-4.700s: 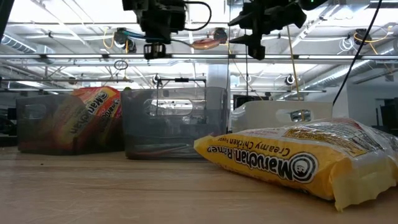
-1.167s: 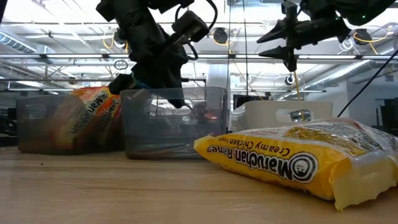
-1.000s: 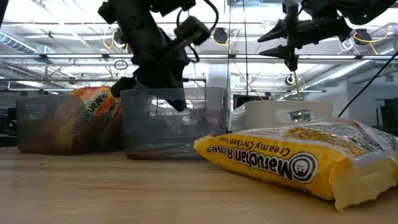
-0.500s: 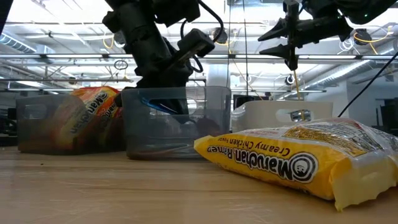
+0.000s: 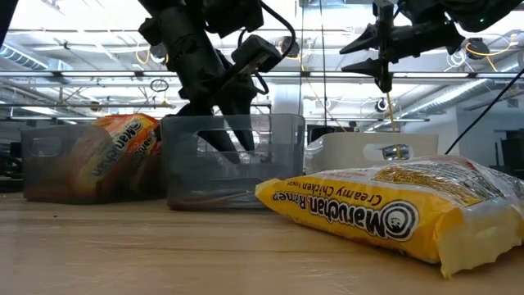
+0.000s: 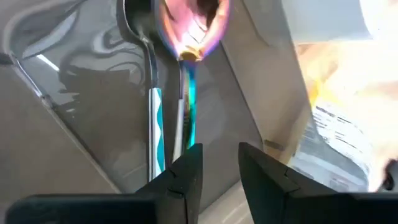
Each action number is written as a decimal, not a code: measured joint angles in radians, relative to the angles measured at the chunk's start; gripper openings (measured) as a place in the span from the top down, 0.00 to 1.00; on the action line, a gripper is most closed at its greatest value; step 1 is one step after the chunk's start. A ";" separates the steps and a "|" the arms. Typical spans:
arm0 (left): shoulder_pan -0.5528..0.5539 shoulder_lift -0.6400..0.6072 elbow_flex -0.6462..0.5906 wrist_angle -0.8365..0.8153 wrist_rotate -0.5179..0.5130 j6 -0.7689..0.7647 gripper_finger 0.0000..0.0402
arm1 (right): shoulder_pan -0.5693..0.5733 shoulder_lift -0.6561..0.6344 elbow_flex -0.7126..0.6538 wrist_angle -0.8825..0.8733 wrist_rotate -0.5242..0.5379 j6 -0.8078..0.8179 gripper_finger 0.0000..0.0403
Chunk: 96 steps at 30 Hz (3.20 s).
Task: Pick & Place Food Item
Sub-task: Put the blue spoon into the right gray bin
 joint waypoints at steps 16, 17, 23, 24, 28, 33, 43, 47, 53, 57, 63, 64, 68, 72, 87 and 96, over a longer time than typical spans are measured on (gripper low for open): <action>0.059 -0.397 0.000 0.020 -0.123 0.293 0.72 | 0.000 0.001 0.000 -0.017 0.000 -0.033 0.58; 0.051 -0.431 0.000 0.024 -0.168 0.307 0.72 | 0.001 0.000 0.000 -0.026 0.000 -0.034 0.58; -0.020 -0.618 0.001 0.067 -0.381 0.356 0.72 | 0.002 0.000 -0.036 -0.030 -0.003 0.004 0.58; -0.038 -0.642 0.001 0.085 -0.398 0.385 0.72 | 0.002 0.000 -0.052 -0.021 -0.003 0.028 0.58; -0.118 -0.701 0.002 0.122 -0.472 0.539 0.72 | 0.008 0.000 -0.129 0.026 0.000 0.130 0.58; -0.221 -0.725 -0.013 0.011 -0.657 0.576 0.72 | 0.066 0.001 -0.258 0.327 -0.001 0.303 0.58; -0.275 -0.723 -0.350 0.413 -0.685 0.445 0.72 | 0.260 0.000 -0.369 0.937 0.329 0.446 0.58; -0.275 -0.723 -0.462 0.716 -0.598 0.478 0.72 | 0.363 0.000 -0.369 1.039 0.521 0.407 0.58; -0.266 -0.724 -0.497 0.877 -0.586 0.545 0.72 | 0.525 0.001 -0.358 1.081 0.743 0.301 0.58; -0.237 -0.723 -0.496 0.967 -0.593 0.628 0.72 | 0.645 0.020 -0.307 1.080 0.790 0.195 0.58; -0.164 -0.723 -0.495 1.057 -0.591 0.726 0.72 | 0.839 0.117 -0.191 1.077 0.789 0.114 0.58; -0.152 -0.723 -0.495 1.064 -0.585 0.733 0.72 | 0.870 0.142 -0.166 1.077 0.790 0.098 0.58; -0.114 -0.723 -0.495 1.095 -0.480 0.652 0.72 | 0.961 0.249 -0.051 1.008 0.860 0.009 0.58; -0.088 -0.723 -0.495 1.140 -0.307 0.563 0.72 | 0.984 0.346 0.084 0.806 0.933 -0.063 0.58; -0.070 -0.723 -0.494 1.164 -0.122 0.484 0.72 | 0.843 0.468 0.349 0.477 0.837 -0.079 0.58; -0.067 -0.723 -0.494 1.169 -0.290 0.488 0.72 | 0.861 0.468 0.348 0.439 0.834 -0.079 0.58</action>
